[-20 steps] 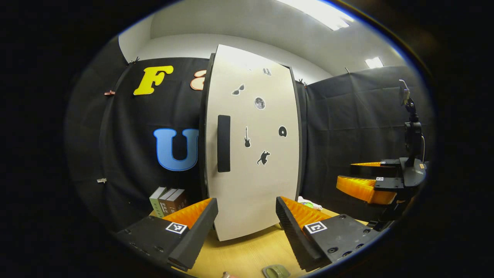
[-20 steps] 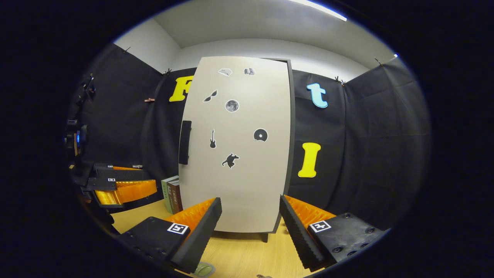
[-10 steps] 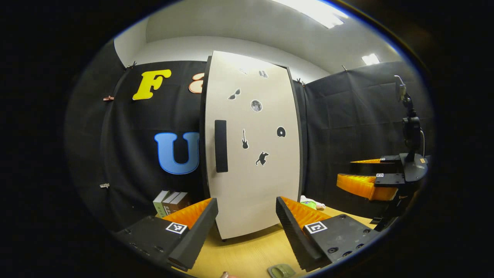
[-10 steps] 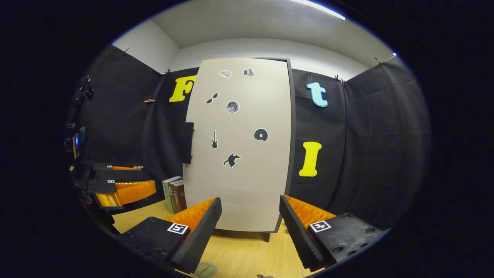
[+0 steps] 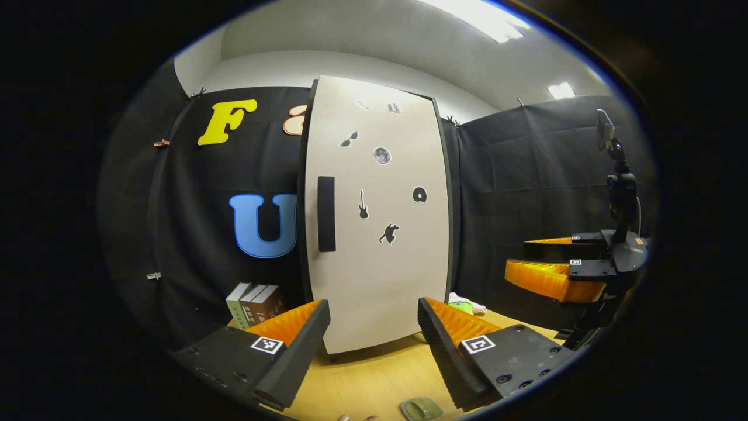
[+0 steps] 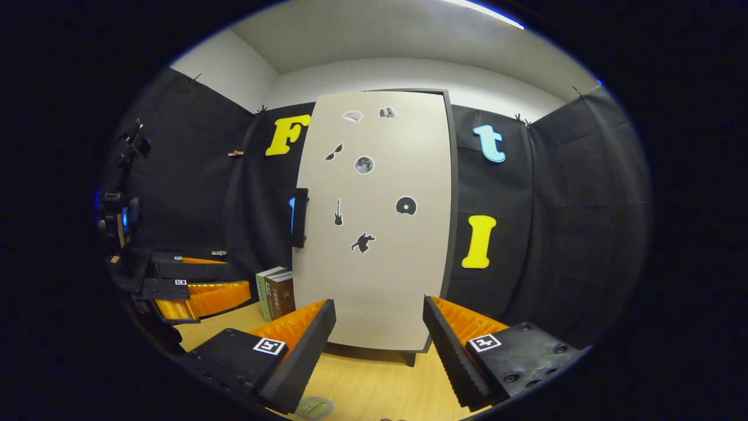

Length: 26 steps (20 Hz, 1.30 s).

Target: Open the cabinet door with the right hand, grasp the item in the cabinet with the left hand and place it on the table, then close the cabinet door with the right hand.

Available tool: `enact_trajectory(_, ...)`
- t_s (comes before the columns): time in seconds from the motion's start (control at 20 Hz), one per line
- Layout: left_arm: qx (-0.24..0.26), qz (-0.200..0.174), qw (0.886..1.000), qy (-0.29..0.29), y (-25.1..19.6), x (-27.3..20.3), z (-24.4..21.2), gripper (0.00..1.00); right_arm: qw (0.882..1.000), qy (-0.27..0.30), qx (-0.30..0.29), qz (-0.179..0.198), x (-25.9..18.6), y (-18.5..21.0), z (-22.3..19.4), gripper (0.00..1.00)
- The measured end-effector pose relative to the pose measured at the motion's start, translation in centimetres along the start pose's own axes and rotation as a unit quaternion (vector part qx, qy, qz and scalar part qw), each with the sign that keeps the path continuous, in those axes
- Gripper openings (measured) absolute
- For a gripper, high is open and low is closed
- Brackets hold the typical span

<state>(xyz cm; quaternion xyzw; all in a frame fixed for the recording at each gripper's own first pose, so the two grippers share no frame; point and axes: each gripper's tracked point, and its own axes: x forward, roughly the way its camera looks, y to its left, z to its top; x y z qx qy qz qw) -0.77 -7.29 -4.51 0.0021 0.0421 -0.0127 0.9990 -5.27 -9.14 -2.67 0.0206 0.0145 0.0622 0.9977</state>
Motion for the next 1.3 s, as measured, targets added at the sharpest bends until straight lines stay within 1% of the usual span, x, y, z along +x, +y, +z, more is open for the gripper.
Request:
enact_trajectory(0.2, 0.001, 0.001, 1.0, -0.001, 0.04, -0.08, -0.17, 0.95, 1.0, 0.001, 0.0, -0.002, 0.02, 0.05, -0.01, 0.97)
enact_trajectory(0.75, 0.002, 0.005, 1.0, 0.002, 0.23, -0.05, -0.47, 0.95, 1.0, 0.001, -0.001, 0.01, -0.57, 0.13, 0.2, 0.97)
enact_trajectory(1.3, 0.008, 0.001, 1.0, 0.004, 0.14, -0.06, -0.42, 0.95, 1.0, 0.006, -0.002, 0.0, -0.6, -0.08, 0.14, 0.97)
